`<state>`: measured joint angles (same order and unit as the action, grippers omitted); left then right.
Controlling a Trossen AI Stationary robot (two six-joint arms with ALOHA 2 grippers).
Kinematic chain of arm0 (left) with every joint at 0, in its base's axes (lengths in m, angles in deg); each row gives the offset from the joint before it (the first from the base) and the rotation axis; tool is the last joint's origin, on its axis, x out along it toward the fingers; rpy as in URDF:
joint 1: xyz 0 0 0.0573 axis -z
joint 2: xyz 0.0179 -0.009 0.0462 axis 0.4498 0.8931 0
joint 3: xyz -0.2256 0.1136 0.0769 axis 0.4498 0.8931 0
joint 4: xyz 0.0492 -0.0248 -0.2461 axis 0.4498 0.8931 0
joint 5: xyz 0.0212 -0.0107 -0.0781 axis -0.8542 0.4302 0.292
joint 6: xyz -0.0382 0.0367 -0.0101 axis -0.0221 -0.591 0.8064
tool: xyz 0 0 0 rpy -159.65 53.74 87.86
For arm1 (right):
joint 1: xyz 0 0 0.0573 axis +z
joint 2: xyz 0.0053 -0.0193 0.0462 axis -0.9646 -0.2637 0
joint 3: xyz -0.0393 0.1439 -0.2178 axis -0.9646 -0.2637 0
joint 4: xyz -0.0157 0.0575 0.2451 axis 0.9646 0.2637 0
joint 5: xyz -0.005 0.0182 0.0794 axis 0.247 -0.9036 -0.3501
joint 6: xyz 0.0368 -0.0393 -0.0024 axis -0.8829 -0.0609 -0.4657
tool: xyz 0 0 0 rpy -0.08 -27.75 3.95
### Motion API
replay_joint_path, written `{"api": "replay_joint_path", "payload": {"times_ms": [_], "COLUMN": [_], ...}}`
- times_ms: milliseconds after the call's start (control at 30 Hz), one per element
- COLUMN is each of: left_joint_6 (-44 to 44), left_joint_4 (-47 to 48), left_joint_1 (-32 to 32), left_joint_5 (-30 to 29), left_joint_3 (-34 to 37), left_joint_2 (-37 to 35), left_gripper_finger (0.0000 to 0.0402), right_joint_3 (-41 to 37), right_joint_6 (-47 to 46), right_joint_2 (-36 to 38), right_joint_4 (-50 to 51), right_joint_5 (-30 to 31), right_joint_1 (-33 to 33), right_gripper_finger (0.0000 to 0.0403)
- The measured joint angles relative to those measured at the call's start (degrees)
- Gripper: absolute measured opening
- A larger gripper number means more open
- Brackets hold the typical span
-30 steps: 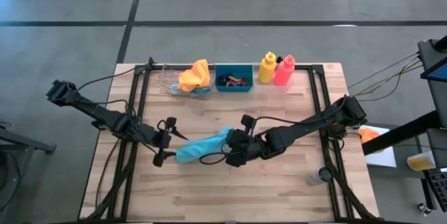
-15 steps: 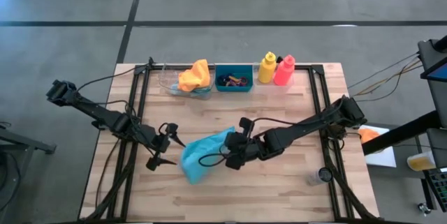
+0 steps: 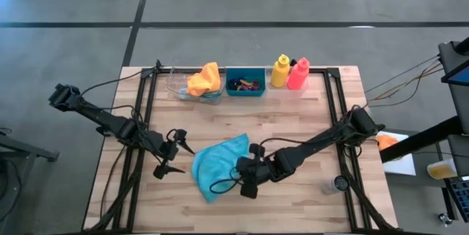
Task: Pick & Place Sports Items
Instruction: Fold the blue towel
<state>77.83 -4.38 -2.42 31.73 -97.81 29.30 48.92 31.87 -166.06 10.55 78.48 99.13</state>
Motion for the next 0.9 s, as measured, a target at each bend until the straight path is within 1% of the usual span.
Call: {"api": "replay_joint_path", "payload": {"times_ms": [133, 233, 433, 633, 733, 900], "left_joint_6": [0.00, 0.01, 0.02, 0.04, 0.02, 0.02], "left_joint_4": [0.01, 0.01, 0.03, 0.53, 0.97, 1.53], "left_joint_1": [0.00, 0.00, -0.02, -0.02, -0.02, -0.02], "left_joint_5": [0.00, 0.00, -0.01, 0.40, 0.44, 0.49], "left_joint_3": [0.00, 0.00, 0.00, 0.02, 0.02, 0.02], "left_joint_2": [0.00, 0.00, 0.00, 0.00, 0.00, 0.00], "left_gripper_finger": [0.0365, 0.0365, 0.0365, 0.0365, 0.0365, 0.0365], "right_joint_3": [0.00, 0.00, 1.03, 1.77, 1.77, 1.77], "right_joint_6": [-2.71, -3.35, -4.10, -7.70, -9.73, -16.52], "right_joint_2": [-2.10, -2.96, -2.40, -2.25, -2.25, -2.25], "right_joint_4": [-0.11, -0.21, -0.13, 0.66, 0.65, 0.63], "right_joint_5": [-6.59, -9.49, -12.13, -17.78, -18.43, -19.11], "right_joint_1": [-0.03, -0.06, -1.00, -2.27, -3.18, -6.32], "right_gripper_finger": [0.0008, 0.0008, 0.0008, 0.0008, 0.0008, 0.0008]}}
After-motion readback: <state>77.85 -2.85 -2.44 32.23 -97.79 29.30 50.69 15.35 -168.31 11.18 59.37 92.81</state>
